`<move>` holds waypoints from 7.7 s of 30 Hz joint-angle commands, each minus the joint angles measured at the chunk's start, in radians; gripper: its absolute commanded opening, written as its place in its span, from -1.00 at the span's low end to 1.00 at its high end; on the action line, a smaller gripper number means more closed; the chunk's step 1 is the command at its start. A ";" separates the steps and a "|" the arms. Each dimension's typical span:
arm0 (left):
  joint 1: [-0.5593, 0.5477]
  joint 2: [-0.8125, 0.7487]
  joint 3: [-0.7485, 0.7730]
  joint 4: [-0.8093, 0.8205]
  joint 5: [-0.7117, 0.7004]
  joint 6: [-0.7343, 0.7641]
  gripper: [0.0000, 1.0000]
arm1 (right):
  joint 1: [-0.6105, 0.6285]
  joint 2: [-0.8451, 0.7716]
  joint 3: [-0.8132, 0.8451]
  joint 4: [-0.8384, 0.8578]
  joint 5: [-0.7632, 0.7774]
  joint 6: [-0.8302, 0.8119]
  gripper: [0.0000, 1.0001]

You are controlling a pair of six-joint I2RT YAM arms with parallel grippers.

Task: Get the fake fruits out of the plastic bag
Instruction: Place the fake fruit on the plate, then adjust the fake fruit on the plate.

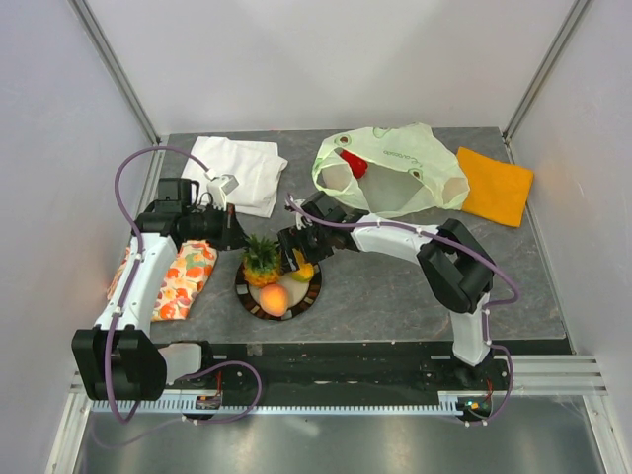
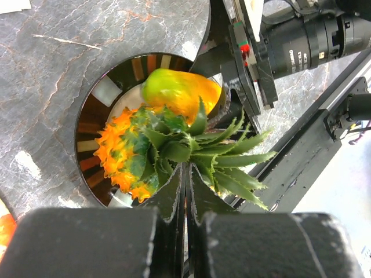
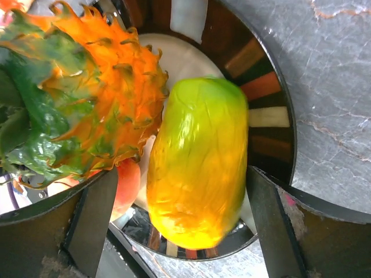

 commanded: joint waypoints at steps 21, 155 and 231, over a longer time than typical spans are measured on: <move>0.039 -0.044 0.290 -0.121 -0.010 0.068 0.79 | -0.190 -0.329 0.012 -0.296 -0.075 -0.492 0.96; -0.602 0.329 0.488 -0.116 -0.577 0.145 -0.03 | -0.331 -0.263 -0.025 -0.329 -0.184 -0.565 0.29; -0.272 0.054 0.241 -0.132 -0.249 0.085 -0.97 | -0.192 -0.086 0.078 -0.375 -0.241 -0.598 0.29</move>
